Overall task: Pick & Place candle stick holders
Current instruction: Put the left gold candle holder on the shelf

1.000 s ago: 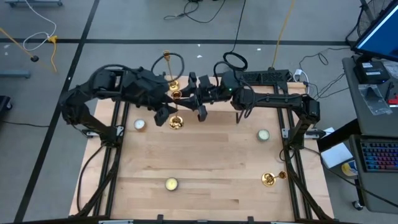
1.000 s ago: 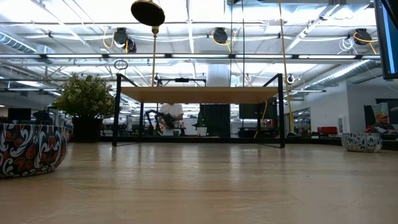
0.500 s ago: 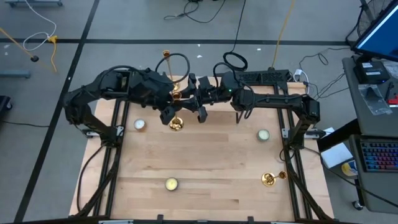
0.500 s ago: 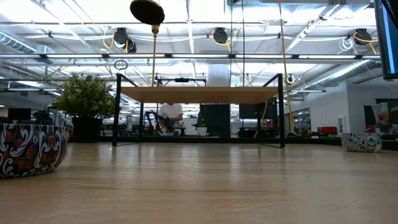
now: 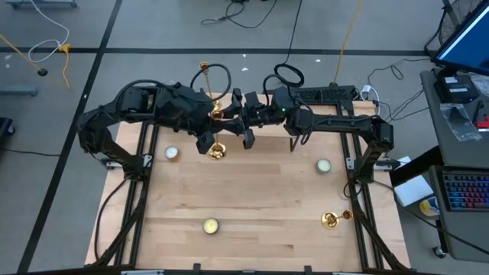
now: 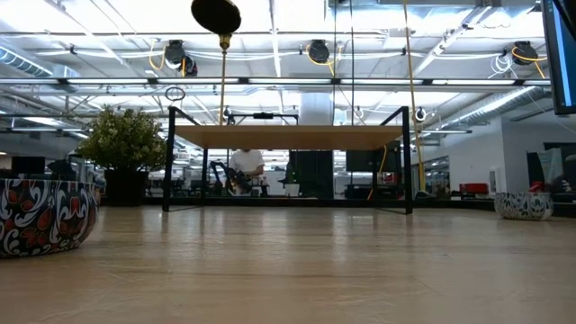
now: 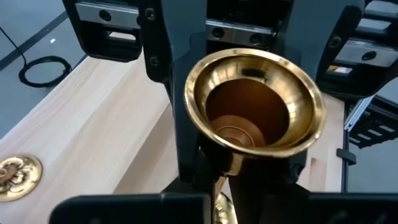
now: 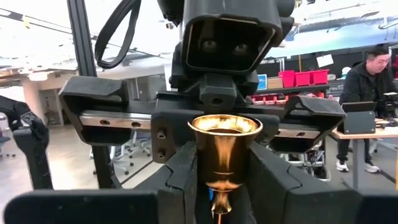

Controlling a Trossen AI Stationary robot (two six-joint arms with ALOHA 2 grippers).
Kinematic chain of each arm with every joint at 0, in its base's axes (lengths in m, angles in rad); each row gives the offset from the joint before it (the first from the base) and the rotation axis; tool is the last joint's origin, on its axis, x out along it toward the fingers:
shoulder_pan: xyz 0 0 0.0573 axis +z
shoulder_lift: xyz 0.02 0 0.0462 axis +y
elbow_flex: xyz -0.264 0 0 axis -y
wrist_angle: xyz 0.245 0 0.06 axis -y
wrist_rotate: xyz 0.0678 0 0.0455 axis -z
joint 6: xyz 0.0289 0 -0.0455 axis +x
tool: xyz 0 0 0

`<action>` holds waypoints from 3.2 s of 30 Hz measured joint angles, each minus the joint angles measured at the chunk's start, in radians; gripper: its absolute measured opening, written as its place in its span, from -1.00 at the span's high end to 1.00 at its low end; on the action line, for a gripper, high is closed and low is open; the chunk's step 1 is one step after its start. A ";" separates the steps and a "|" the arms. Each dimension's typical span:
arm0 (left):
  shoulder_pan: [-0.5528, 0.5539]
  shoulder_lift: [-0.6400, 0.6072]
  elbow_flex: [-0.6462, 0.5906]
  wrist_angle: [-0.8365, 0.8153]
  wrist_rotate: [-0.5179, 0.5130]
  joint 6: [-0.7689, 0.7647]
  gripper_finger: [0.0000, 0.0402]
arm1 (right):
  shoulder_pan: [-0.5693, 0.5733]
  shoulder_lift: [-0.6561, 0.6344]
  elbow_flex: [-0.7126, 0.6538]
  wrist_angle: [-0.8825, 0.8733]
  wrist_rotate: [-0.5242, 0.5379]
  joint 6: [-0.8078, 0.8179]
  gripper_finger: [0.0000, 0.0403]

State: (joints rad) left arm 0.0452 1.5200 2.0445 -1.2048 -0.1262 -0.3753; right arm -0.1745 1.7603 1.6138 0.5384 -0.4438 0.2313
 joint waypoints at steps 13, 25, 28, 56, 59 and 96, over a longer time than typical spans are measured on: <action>0.001 0.002 0.000 -0.030 -0.079 0.001 0.90 | -0.018 0.001 -0.001 -0.028 0.035 -0.014 0.28; 0.002 0.001 0.000 -0.049 -0.263 0.008 0.92 | -0.090 -0.030 -0.003 -0.236 0.046 -0.074 -0.21; 0.002 0.001 0.000 -0.053 -0.350 0.001 0.92 | -0.109 -0.062 -0.003 -0.352 0.048 -0.157 -0.29; 0.040 -0.231 -0.735 0.647 -0.740 -0.057 0.93 | -0.286 -0.348 -0.001 -1.025 0.051 -0.490 -0.20; 0.050 -0.237 -0.810 0.699 -0.746 -0.054 0.93 | -0.296 -0.353 -0.001 -1.037 0.052 -0.491 -0.21; 0.199 -0.245 -0.865 0.707 -0.675 -0.081 0.93 | -0.388 -0.356 -0.002 -1.104 0.054 -0.509 -0.23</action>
State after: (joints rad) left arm 0.2440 1.2747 1.1793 -0.4982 -0.8013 -0.4563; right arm -0.5628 1.4040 1.6123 -0.5652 -0.3901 -0.2779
